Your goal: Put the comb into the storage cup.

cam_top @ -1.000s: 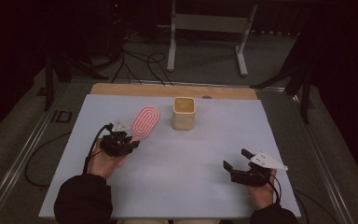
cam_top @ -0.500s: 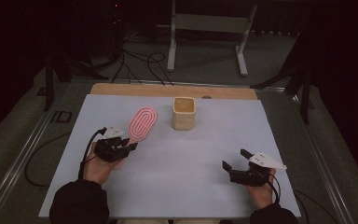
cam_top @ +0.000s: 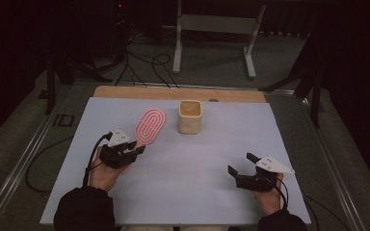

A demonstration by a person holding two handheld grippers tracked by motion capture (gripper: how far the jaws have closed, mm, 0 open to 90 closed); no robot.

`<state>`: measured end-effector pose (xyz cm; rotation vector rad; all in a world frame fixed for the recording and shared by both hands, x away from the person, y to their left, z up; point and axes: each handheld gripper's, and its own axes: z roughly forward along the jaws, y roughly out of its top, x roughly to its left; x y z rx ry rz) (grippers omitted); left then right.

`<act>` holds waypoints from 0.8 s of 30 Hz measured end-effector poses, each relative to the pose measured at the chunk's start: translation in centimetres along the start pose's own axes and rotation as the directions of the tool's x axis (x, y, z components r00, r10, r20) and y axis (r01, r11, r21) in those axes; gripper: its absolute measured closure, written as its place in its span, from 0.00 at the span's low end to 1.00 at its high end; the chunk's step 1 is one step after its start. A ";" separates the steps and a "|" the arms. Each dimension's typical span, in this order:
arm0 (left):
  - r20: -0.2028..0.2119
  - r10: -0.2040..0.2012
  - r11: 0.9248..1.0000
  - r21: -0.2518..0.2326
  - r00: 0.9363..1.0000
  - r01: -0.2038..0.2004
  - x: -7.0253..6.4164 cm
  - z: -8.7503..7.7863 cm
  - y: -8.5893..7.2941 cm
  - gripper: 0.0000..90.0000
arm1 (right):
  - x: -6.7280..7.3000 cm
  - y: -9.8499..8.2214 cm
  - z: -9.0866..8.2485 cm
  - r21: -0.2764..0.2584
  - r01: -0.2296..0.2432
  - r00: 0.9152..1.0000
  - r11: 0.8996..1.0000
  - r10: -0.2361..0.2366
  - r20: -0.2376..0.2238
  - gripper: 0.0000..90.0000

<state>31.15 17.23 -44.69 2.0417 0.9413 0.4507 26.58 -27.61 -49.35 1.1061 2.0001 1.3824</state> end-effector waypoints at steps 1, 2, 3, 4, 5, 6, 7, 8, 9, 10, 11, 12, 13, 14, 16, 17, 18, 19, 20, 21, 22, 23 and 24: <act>0.000 0.000 1.000 0.000 1.000 0.000 0.0 0.0 0.0 0.78 | 0.0 0.0 0.0 0.000 0.000 1.000 1.000 0.000 0.000 0.10; 0.000 -0.001 1.000 -0.016 1.000 0.001 -0.3 0.0 0.0 0.78 | 0.2 0.3 0.0 -0.006 0.000 1.000 1.000 0.000 -0.008 0.10; 0.000 -0.001 1.000 -0.016 1.000 0.001 -0.3 0.0 0.0 0.78 | 0.2 0.3 0.0 -0.006 0.000 1.000 1.000 0.000 -0.008 0.10; 0.001 -0.001 1.000 -0.026 1.000 0.001 -0.5 0.0 0.1 0.78 | 0.4 0.7 0.0 -0.006 0.002 1.000 1.000 -0.002 -0.012 0.10; 0.001 -0.001 1.000 -0.026 1.000 0.001 -0.5 0.0 0.1 0.78 | 0.4 0.7 0.0 -0.006 0.002 1.000 1.000 -0.002 -0.012 0.10; 0.002 0.002 1.000 -0.029 1.000 -0.002 -0.5 0.0 0.1 0.78 | 0.5 0.9 0.1 -0.010 0.002 1.000 1.000 -0.002 -0.015 0.10; 0.002 0.004 0.999 -0.032 1.000 -0.004 -0.6 0.0 0.1 0.78 | 0.7 1.4 0.1 -0.008 0.006 1.000 1.000 -0.006 -0.026 0.10; -0.002 0.008 0.999 -0.037 1.000 -0.008 -0.8 0.0 0.1 0.78 | 0.8 1.7 0.2 -0.008 0.006 0.999 1.000 -0.006 -0.033 0.10; -0.002 0.008 0.999 -0.037 1.000 -0.008 -0.8 0.0 0.1 0.78 | 0.8 1.7 0.2 -0.008 0.006 0.999 1.000 -0.006 -0.033 0.10; -0.002 0.007 0.999 -0.045 1.000 -0.007 -1.0 0.1 0.1 0.78 | 1.0 2.1 0.3 -0.015 0.004 0.999 1.000 -0.005 -0.054 0.10; -0.002 0.007 0.999 -0.045 1.000 -0.007 -1.0 0.1 0.1 0.78 | 1.0 2.1 0.3 -0.015 0.004 0.999 1.000 -0.005 -0.054 0.10; 0.004 0.003 0.999 -0.048 1.000 -0.003 -1.1 0.2 0.1 0.78 | 1.3 2.6 0.6 -0.016 -0.011 0.996 1.000 0.010 -0.084 0.10; 0.004 0.003 0.999 -0.048 1.000 -0.003 -1.1 0.2 0.1 0.78 | 1.3 2.6 0.6 -0.016 -0.011 0.996 1.000 0.010 -0.084 0.10; 0.006 0.008 0.999 -0.048 1.000 -0.008 -1.3 0.4 0.1 0.78 | 1.6 3.0 1.0 -0.005 0.006 0.996 1.000 -0.006 -0.090 0.10; 0.007 0.014 0.999 -0.043 1.000 -0.013 -1.5 0.5 0.0 0.78 | 1.9 3.3 1.4 0.004 0.012 0.995 1.000 -0.012 -0.103 0.10; 0.007 0.014 0.999 -0.043 1.000 -0.013 -1.5 0.5 0.0 0.78 | 1.9 3.3 1.4 0.004 0.012 0.995 1.000 -0.012 -0.103 0.10; 0.007 0.014 0.999 -0.044 1.000 -0.014 -1.6 0.6 0.0 0.78 | 2.1 3.7 1.7 0.003 0.026 0.993 1.000 -0.026 -0.113 0.10; 0.007 0.014 0.999 -0.044 1.000 -0.014 -1.6 0.6 0.0 0.78 | 2.1 3.7 1.7 0.003 0.026 0.993 1.000 -0.026 -0.113 0.10; 0.002 0.018 0.999 -0.045 1.000 -0.018 -1.8 0.7 0.0 0.78 | 2.4 4.0 2.0 -0.012 0.041 0.990 0.999 -0.043 -0.133 0.10; 0.002 0.018 0.999 -0.045 1.000 -0.018 -1.8 0.7 0.0 0.78 | 2.4 4.0 2.0 -0.012 0.041 0.990 0.999 -0.043 -0.133 0.10; 0.005 0.017 0.999 -0.046 1.000 -0.016 -1.9 0.7 0.0 0.78 | 2.8 4.4 2.3 -0.015 0.055 0.988 0.998 -0.057 -0.146 0.10; 0.005 0.017 0.999 -0.046 1.000 -0.016 -1.9 0.7 0.0 0.78 | 2.8 4.4 2.3 -0.015 0.055 0.988 0.998 -0.057 -0.146 0.10; 0.005 0.018 0.999 -0.047 1.000 -0.018 -2.1 0.7 0.1 0.78 | 3.1 4.8 2.6 -0.021 0.064 0.987 0.998 -0.067 -0.150 0.10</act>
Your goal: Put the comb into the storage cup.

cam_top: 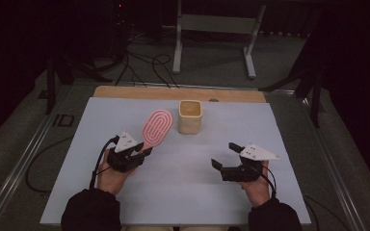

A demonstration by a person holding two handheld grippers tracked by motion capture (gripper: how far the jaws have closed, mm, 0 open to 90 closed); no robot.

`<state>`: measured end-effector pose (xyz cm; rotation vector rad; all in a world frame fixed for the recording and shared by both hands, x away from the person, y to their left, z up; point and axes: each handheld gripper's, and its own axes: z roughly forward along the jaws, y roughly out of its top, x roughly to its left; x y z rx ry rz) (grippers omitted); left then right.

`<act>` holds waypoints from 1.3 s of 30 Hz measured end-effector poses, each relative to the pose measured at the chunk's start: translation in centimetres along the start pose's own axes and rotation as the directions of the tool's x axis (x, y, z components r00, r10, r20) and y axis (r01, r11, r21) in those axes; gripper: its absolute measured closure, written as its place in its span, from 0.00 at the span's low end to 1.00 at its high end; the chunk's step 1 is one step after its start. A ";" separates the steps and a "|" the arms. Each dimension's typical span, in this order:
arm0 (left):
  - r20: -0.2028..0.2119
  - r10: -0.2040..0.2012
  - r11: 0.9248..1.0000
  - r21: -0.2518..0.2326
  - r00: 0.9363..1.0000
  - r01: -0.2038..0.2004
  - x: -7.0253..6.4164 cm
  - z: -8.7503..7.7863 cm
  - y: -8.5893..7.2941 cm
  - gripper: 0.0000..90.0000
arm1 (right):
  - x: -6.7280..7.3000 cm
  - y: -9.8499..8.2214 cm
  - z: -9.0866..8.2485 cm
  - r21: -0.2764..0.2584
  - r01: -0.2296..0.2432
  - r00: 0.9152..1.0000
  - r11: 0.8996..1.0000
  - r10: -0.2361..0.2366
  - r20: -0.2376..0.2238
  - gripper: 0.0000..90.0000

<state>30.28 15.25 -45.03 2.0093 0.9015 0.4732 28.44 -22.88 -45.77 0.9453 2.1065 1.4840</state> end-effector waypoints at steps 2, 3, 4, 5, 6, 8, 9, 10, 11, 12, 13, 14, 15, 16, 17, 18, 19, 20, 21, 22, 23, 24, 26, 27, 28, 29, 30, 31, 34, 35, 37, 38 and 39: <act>-0.004 0.001 1.000 -0.001 1.000 -0.001 -0.1 0.0 0.0 0.78 | 0.2 0.4 0.3 0.002 -0.001 1.000 1.000 0.001 -0.007 0.10; -0.004 0.001 1.000 -0.001 1.000 -0.001 -0.1 0.0 0.0 0.78 | 0.2 0.4 0.3 0.002 -0.001 1.000 1.000 0.001 -0.007 0.10; -0.006 0.003 1.000 0.000 1.000 -0.003 -0.2 0.1 0.1 0.78 | 0.4 0.7 0.7 0.004 0.002 1.000 1.000 -0.002 -0.017 0.10; -0.006 0.003 1.000 0.000 1.000 -0.003 -0.2 0.1 0.1 0.78 | 0.4 0.7 0.7 0.004 0.002 1.000 1.000 -0.002 -0.017 0.10; -0.005 0.003 1.000 -0.001 1.000 -0.003 -0.3 0.1 0.1 0.78 | 0.6 1.1 1.1 0.014 -0.004 1.000 1.000 0.004 -0.023 0.10; -0.006 0.007 1.000 -0.001 1.000 -0.007 -0.4 0.1 0.1 0.78 | 0.8 1.4 1.4 0.021 -0.006 1.000 1.000 0.006 -0.025 0.10; -0.006 0.007 1.000 -0.001 1.000 -0.007 -0.4 0.1 0.1 0.78 | 0.8 1.4 1.4 0.021 -0.006 1.000 1.000 0.006 -0.025 0.10; -0.008 0.011 1.000 0.001 1.000 -0.011 -0.5 0.1 0.1 0.78 | 1.0 1.8 1.7 0.027 0.000 1.000 1.000 0.001 -0.027 0.10; -0.008 0.011 1.000 0.001 1.000 -0.011 -0.5 0.1 0.1 0.78 | 1.0 1.8 1.7 0.027 0.000 1.000 1.000 0.001 -0.027 0.10; -0.011 0.015 1.000 0.002 1.000 -0.015 -0.6 0.2 0.1 0.78 | 1.3 2.1 2.0 0.026 -0.003 0.999 1.000 0.004 -0.033 0.10; -0.011 0.015 1.000 0.002 1.000 -0.015 -0.6 0.2 0.1 0.78 | 1.3 2.1 2.0 0.026 -0.003 0.999 1.000 0.004 -0.033 0.10; -0.009 0.015 1.000 0.002 1.000 -0.015 -0.7 0.2 0.1 0.78 | 1.4 2.4 2.3 0.027 -0.005 0.999 1.000 0.006 -0.039 0.09; -0.009 0.015 1.000 0.002 1.000 -0.015 -0.7 0.2 0.1 0.78 | 1.4 2.4 2.3 0.027 -0.005 0.999 1.000 0.006 -0.039 0.09; -0.007 0.019 1.000 0.000 1.000 -0.019 -0.8 0.3 0.1 0.78 | 1.7 2.8 2.6 0.032 -0.001 0.999 0.999 0.002 -0.046 0.09; -0.007 0.019 1.000 0.000 1.000 -0.019 -0.8 0.3 0.1 0.78 | 1.7 2.8 2.6 0.032 -0.001 0.999 0.999 0.002 -0.046 0.09; -0.007 0.021 1.000 -0.003 1.000 -0.021 -1.0 0.3 0.2 0.78 | 1.8 3.0 2.9 0.033 0.001 0.999 0.999 0.001 -0.053 0.09; -0.007 0.021 1.000 -0.003 1.000 -0.021 -1.0 0.3 0.2 0.78 | 1.8 3.0 2.9 0.033 0.001 0.999 0.999 0.001 -0.053 0.09; -0.005 0.024 1.000 -0.005 1.000 -0.024 -1.1 0.3 0.2 0.78 | 2.1 3.3 3.3 0.035 0.002 0.998 0.999 0.000 -0.062 0.09; -0.005 0.024 1.000 -0.005 1.000 -0.024 -1.1 0.3 0.2 0.78 | 2.2 3.4 3.4 0.036 0.005 0.998 0.999 -0.002 -0.066 0.09; -0.003 0.028 1.000 -0.007 1.000 -0.028 -1.2 0.3 0.2 0.78 | 2.3 3.5 3.6 0.038 0.005 0.998 0.999 -0.002 -0.069 0.09; -0.003 0.028 1.000 -0.007 1.000 -0.028 -1.2 0.3 0.2 0.78 | 2.3 3.5 3.6 0.038 0.005 0.998 0.999 -0.002 -0.069 0.09; 0.000 0.028 1.000 -0.008 1.000 -0.028 -1.4 0.4 0.2 0.78 | 2.6 3.8 4.0 0.044 0.010 0.997 0.999 -0.006 -0.082 0.09; 0.000 0.030 1.000 -0.008 1.000 -0.030 -1.5 0.5 0.2 0.78 | 2.8 4.2 4.3 0.046 0.014 0.996 0.999 -0.010 -0.089 0.09; 0.000 0.030 1.000 -0.008 1.000 -0.030 -1.5 0.5 0.2 0.78 | 2.8 4.2 4.3 0.046 0.014 0.996 0.999 -0.010 -0.089 0.09; 0.003 0.033 0.999 -0.007 0.999 -0.033 -1.6 0.5 0.2 0.78 | 3.0 4.6 4.7 0.045 0.016 0.995 0.999 -0.011 -0.101 0.09; 0.003 0.033 0.999 -0.007 0.999 -0.033 -1.6 0.5 0.2 0.78 | 3.0 4.6 4.7 0.045 0.016 0.995 0.999 -0.011 -0.101 0.09; 0.004 0.037 0.999 -0.003 0.999 -0.037 -1.6 0.6 0.2 0.78 | 3.3 5.0 5.1 0.045 0.015 0.994 0.999 -0.010 -0.110 0.09; 0.004 0.037 0.999 -0.003 0.999 -0.037 -1.6 0.6 0.2 0.78 | 3.3 5.0 5.1 0.045 0.015 0.994 0.999 -0.010 -0.110 0.09; 0.011 0.038 0.999 -0.003 0.999 -0.038 -1.8 0.6 0.2 0.78 | 3.9 5.7 5.9 0.049 0.031 0.992 0.998 -0.025 -0.124 0.09; 0.011 0.038 0.999 -0.003 0.999 -0.038 -1.8 0.6 0.2 0.78 | 3.9 5.7 5.9 0.049 0.031 0.992 0.998 -0.025 -0.124 0.09; 0.011 0.038 0.999 -0.007 0.999 -0.038 -1.9 0.7 0.2 0.78 | 4.2 6.1 6.5 0.044 0.034 0.991 0.998 -0.028 -0.127 0.09; 0.013 0.039 0.999 -0.008 0.999 -0.039 -1.9 0.7 0.2 0.78 | 4.3 6.3 6.6 0.044 0.033 0.991 0.998 -0.027 -0.129 0.09; 0.013 0.039 0.999 -0.008 0.999 -0.039 -1.9 0.7 0.2 0.78 | 4.4 6.4 6.8 0.044 0.029 0.991 0.999 -0.023 -0.133 0.09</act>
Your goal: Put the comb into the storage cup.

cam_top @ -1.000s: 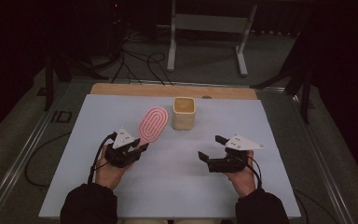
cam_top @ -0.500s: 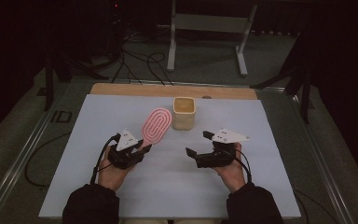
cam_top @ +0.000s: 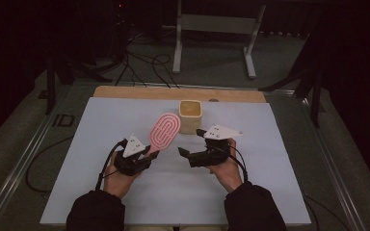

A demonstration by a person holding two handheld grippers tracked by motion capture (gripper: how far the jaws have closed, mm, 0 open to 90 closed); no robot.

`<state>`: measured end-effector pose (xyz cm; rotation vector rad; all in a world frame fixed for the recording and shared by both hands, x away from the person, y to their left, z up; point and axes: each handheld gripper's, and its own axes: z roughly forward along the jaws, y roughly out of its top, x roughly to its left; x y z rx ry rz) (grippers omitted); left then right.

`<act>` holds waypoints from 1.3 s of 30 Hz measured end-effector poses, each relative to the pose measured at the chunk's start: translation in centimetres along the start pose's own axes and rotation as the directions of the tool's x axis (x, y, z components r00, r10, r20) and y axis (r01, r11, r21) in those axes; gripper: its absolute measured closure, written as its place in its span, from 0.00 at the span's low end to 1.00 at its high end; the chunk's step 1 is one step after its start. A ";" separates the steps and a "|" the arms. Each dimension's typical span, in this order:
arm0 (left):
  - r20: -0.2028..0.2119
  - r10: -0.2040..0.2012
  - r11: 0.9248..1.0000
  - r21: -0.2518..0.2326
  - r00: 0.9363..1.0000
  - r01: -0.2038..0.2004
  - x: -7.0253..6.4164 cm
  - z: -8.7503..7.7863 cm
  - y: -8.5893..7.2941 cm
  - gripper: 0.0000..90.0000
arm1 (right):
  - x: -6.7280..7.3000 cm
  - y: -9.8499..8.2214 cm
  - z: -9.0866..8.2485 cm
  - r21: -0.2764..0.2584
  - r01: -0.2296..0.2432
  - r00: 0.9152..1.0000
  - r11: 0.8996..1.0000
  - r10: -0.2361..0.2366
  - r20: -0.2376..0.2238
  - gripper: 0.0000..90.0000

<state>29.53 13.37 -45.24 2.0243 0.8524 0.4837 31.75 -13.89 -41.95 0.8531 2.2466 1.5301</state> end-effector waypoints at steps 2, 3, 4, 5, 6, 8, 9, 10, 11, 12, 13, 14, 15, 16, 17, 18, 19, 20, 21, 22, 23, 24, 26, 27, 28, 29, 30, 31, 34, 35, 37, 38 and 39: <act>0.003 0.002 1.000 0.002 1.000 -0.002 -0.1 0.0 0.0 0.78 | 0.0 0.2 0.2 0.000 0.000 1.000 1.000 0.000 -0.005 0.09; 0.007 0.005 1.000 0.006 1.000 -0.005 -0.2 0.1 0.0 0.78 | 0.1 0.5 0.5 0.008 0.001 1.000 1.000 -0.001 -0.013 0.09; 0.007 0.005 1.000 0.006 1.000 -0.005 -0.2 0.1 0.0 0.78 | 0.1 0.5 0.5 0.008 0.001 1.000 1.000 -0.001 -0.013 0.09; 0.009 0.008 1.000 0.005 1.000 -0.008 -0.4 0.2 0.0 0.78 | 0.1 0.7 1.0 0.016 -0.004 1.000 1.000 0.005 -0.022 0.09; 0.009 0.008 1.000 0.005 1.000 -0.008 -0.4 0.2 0.0 0.78 | 0.1 0.7 1.0 0.016 -0.004 1.000 1.000 0.005 -0.022 0.09; 0.011 0.013 1.000 0.008 1.000 -0.013 -0.5 0.3 0.0 0.78 | 0.0 0.9 1.4 0.022 -0.027 0.999 0.999 0.027 -0.044 0.09; 0.012 0.017 1.000 0.006 1.000 -0.018 -0.6 0.3 0.0 0.78 | 0.0 1.0 1.7 0.024 -0.040 0.998 0.999 0.041 -0.054 0.09; 0.012 0.017 1.000 0.006 1.000 -0.018 -0.6 0.3 0.0 0.78 | 0.0 1.0 1.7 0.024 -0.040 0.998 0.999 0.041 -0.054 0.09; 0.015 0.018 1.000 0.004 1.000 -0.018 -0.7 0.3 0.0 0.78 | 0.1 1.1 2.1 0.028 -0.043 0.997 0.999 0.045 -0.057 0.09; 0.015 0.018 1.000 0.004 1.000 -0.018 -0.7 0.3 0.0 0.78 | 0.1 1.1 2.1 0.028 -0.043 0.997 0.999 0.045 -0.057 0.09; 0.018 0.020 1.000 0.002 1.000 -0.020 -0.8 0.4 0.0 0.78 | 0.1 1.3 2.4 0.030 -0.049 0.997 0.998 0.050 -0.058 0.09; 0.018 0.020 1.000 0.002 1.000 -0.020 -0.8 0.4 0.0 0.78 | 0.1 1.3 2.4 0.030 -0.049 0.997 0.998 0.050 -0.058 0.09; 0.020 0.025 1.000 0.003 0.999 -0.025 -0.8 0.4 0.0 0.78 | 0.2 1.5 2.7 0.030 -0.057 0.997 0.998 0.059 -0.057 0.09; 0.020 0.025 1.000 0.003 0.999 -0.025 -0.8 0.4 0.0 0.78 | 0.2 1.5 2.7 0.030 -0.057 0.997 0.998 0.059 -0.057 0.09; 0.022 0.027 1.000 0.001 0.999 -0.027 -0.9 0.3 0.0 0.78 | 0.2 1.6 3.0 0.032 -0.069 0.996 0.997 0.071 -0.058 0.11; 0.022 0.027 1.000 0.001 0.999 -0.027 -0.9 0.3 0.0 0.78 | 0.2 1.6 3.0 0.032 -0.069 0.996 0.997 0.071 -0.058 0.11; 0.024 0.026 1.000 0.000 0.999 -0.026 -1.0 0.3 0.0 0.78 | 0.2 1.8 3.3 0.038 -0.079 0.994 0.996 0.082 -0.066 0.15; 0.024 0.026 1.000 -0.003 0.999 -0.026 -1.0 0.3 0.0 0.78 | 0.2 1.8 3.4 0.041 -0.079 0.994 0.996 0.082 -0.071 0.15; 0.024 0.026 1.000 -0.003 0.999 -0.026 -1.0 0.3 0.0 0.78 | 0.2 1.8 3.4 0.041 -0.079 0.994 0.996 0.082 -0.071 0.15; 0.024 0.027 1.000 -0.006 0.999 -0.027 -1.1 0.3 0.1 0.78 | 0.3 1.9 3.6 0.045 -0.080 0.994 0.996 0.083 -0.073 0.16; 0.024 0.030 1.000 -0.006 0.999 -0.030 -1.1 0.3 0.1 0.78 | 0.4 2.0 3.9 0.051 -0.080 0.994 0.996 0.084 -0.074 0.17; 0.024 0.031 1.000 -0.007 0.999 -0.031 -1.1 0.3 0.0 0.78 | 0.5 2.0 4.0 0.054 -0.083 0.993 0.995 0.087 -0.078 0.18; 0.025 0.031 1.000 -0.008 0.999 -0.031 -1.2 0.4 0.0 0.78 | 0.7 2.1 4.3 0.061 -0.083 0.993 0.995 0.088 -0.082 0.20; 0.027 0.031 0.999 -0.009 0.999 -0.031 -1.2 0.4 0.0 0.78 | 0.7 2.1 4.4 0.065 -0.083 0.993 0.994 0.088 -0.081 0.22; 0.027 0.029 1.000 -0.011 0.999 -0.029 -1.3 0.4 0.0 0.78 | 0.7 2.1 4.5 0.066 -0.087 0.992 0.994 0.092 -0.082 0.27; 0.027 0.033 0.999 -0.012 0.999 -0.033 -1.3 0.3 0.0 0.78 | 0.7 2.1 4.6 0.062 -0.091 0.992 0.994 0.096 -0.087 0.29; 0.028 0.035 0.999 -0.011 0.999 -0.035 -1.3 0.3 0.0 0.78 | 0.7 2.1 4.7 0.061 -0.099 0.990 0.993 0.104 -0.093 0.32; 0.028 0.035 0.999 -0.011 0.999 -0.035 -1.3 0.3 0.0 0.78 | 0.7 2.1 4.7 0.061 -0.099 0.990 0.993 0.104 -0.093 0.32; 0.026 0.036 0.999 -0.014 0.999 -0.036 -1.3 0.3 0.0 0.78 | 0.7 2.0 4.8 0.065 -0.113 0.988 0.991 0.120 -0.100 0.37; 0.026 0.034 0.999 -0.020 0.999 -0.033 -1.3 0.2 0.0 0.78 | 0.7 1.9 4.9 0.075 -0.120 0.985 0.990 0.128 -0.115 0.44; 0.026 0.037 0.999 -0.020 0.999 -0.036 -1.3 0.3 0.0 0.78 | 0.8 1.9 5.0 0.078 -0.120 0.984 0.990 0.129 -0.121 0.49; 0.026 0.037 0.999 -0.020 0.999 -0.036 -1.3 0.3 0.0 0.78 | 0.8 1.9 5.0 0.078 -0.120 0.984 0.990 0.129 -0.121 0.49; 0.026 0.040 0.999 -0.018 0.999 -0.040 -1.3 0.3 0.0 0.78 | 0.9 1.9 5.0 0.079 -0.123 0.984 0.989 0.131 -0.117 0.51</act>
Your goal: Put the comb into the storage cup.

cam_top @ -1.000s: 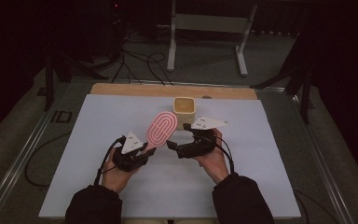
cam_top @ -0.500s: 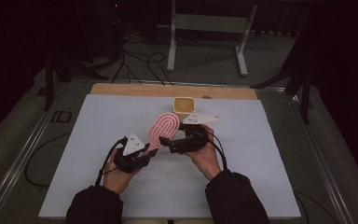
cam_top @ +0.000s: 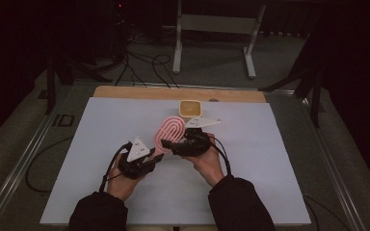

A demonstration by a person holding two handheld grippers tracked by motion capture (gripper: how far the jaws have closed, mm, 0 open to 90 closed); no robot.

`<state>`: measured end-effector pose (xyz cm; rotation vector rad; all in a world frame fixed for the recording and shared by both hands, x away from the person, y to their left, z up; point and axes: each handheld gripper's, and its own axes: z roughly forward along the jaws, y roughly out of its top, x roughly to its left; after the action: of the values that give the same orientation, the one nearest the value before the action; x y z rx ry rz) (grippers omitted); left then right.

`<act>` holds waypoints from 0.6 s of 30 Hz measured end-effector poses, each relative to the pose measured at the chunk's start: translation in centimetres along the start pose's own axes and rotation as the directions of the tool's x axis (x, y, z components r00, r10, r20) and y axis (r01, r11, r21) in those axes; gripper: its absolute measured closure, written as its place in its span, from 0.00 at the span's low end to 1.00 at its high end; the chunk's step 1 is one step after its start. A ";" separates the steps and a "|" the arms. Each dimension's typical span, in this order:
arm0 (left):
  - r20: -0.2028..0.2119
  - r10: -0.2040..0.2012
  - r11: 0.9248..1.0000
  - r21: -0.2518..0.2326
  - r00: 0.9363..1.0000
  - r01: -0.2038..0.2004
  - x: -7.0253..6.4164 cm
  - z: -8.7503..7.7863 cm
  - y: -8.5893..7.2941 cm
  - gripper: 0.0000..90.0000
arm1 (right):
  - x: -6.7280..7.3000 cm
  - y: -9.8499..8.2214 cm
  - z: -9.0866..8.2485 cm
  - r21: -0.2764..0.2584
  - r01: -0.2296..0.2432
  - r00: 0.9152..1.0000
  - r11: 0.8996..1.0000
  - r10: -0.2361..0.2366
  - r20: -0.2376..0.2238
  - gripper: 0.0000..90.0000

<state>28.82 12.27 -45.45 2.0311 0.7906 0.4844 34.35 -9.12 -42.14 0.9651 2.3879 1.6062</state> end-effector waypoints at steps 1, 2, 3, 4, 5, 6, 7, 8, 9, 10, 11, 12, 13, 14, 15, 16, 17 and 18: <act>0.000 -0.003 1.000 0.000 1.000 0.003 0.0 0.1 -0.1 0.78 | 0.0 0.0 0.0 -0.001 -0.007 1.000 1.000 0.007 0.000 0.53; 0.001 -0.003 1.000 0.001 1.000 0.003 0.0 0.1 -0.1 0.78 | 0.0 0.1 0.1 -0.001 -0.019 1.000 1.000 0.019 -0.006 0.55; 0.004 0.000 1.000 0.004 1.000 0.000 0.0 0.2 -0.1 0.78 | -0.1 0.1 0.1 0.000 -0.030 0.999 1.000 0.030 -0.012 0.56; 0.002 -0.005 1.000 0.003 1.000 0.005 -0.1 0.2 -0.1 0.78 | -0.1 0.1 0.0 0.002 -0.039 0.999 0.999 0.039 -0.017 0.58; 0.002 -0.002 1.000 0.007 1.000 0.002 -0.1 0.3 -0.2 0.78 | -0.1 0.1 0.1 0.003 -0.042 0.999 0.999 0.042 -0.025 0.60; 0.002 -0.002 1.000 0.007 1.000 0.002 -0.1 0.3 -0.2 0.78 | -0.1 0.1 0.1 0.003 -0.042 0.999 0.999 0.042 -0.025 0.60; 0.005 -0.008 1.000 0.010 1.000 0.008 0.0 0.4 -0.2 0.78 | 0.0 0.1 0.1 0.004 -0.046 0.998 0.999 0.046 -0.037 0.62; 0.005 -0.008 1.000 0.013 1.000 0.008 0.0 0.4 -0.3 0.78 | 0.1 0.1 0.1 0.009 -0.046 0.997 0.999 0.047 -0.055 0.66; 0.007 -0.014 1.000 0.014 1.000 0.014 0.0 0.4 -0.3 0.78 | 0.2 0.1 0.2 0.009 -0.045 0.997 0.999 0.046 -0.061 0.67; 0.009 -0.016 1.000 0.014 1.000 0.016 0.1 0.5 -0.3 0.78 | 0.2 0.2 0.2 0.009 -0.048 0.997 0.999 0.049 -0.068 0.68; 0.012 -0.015 1.000 0.014 1.000 0.014 0.1 0.5 -0.3 0.78 | 0.3 0.2 0.2 0.009 -0.047 0.996 0.999 0.048 -0.074 0.69; 0.012 -0.015 1.000 0.014 1.000 0.014 0.1 0.5 -0.3 0.79 | 0.3 0.2 0.2 0.009 -0.047 0.996 0.999 0.048 -0.074 0.69; 0.014 -0.015 1.000 0.016 1.000 0.015 0.2 0.5 -0.4 0.79 | 0.4 0.2 0.3 0.012 -0.047 0.996 0.999 0.047 -0.077 0.69; 0.015 -0.016 1.000 0.015 1.000 0.016 0.3 0.5 -0.4 0.79 | 0.7 0.2 0.4 0.011 -0.054 0.995 0.998 0.055 -0.080 0.70; 0.018 -0.016 1.000 0.015 1.000 0.016 0.4 0.4 -0.4 0.78 | 0.8 0.3 0.4 0.012 -0.055 0.995 0.998 0.056 -0.080 0.70; 0.019 -0.022 1.000 0.013 1.000 0.022 0.4 0.4 -0.5 0.79 | 0.9 0.4 0.5 0.011 -0.050 0.996 0.999 0.051 -0.079 0.70; 0.018 -0.024 1.000 0.010 1.000 0.024 0.4 0.4 -0.5 0.78 | 1.0 0.4 0.5 0.012 -0.051 0.996 0.999 0.051 -0.079 0.71; 0.018 -0.024 1.000 0.010 1.000 0.024 0.4 0.4 -0.5 0.78 | 1.0 0.4 0.5 0.012 -0.051 0.996 0.999 0.051 -0.079 0.71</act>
<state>29.19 12.53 -46.03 2.0305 0.8071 0.4487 33.96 -8.07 -41.74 0.9901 2.4443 1.6821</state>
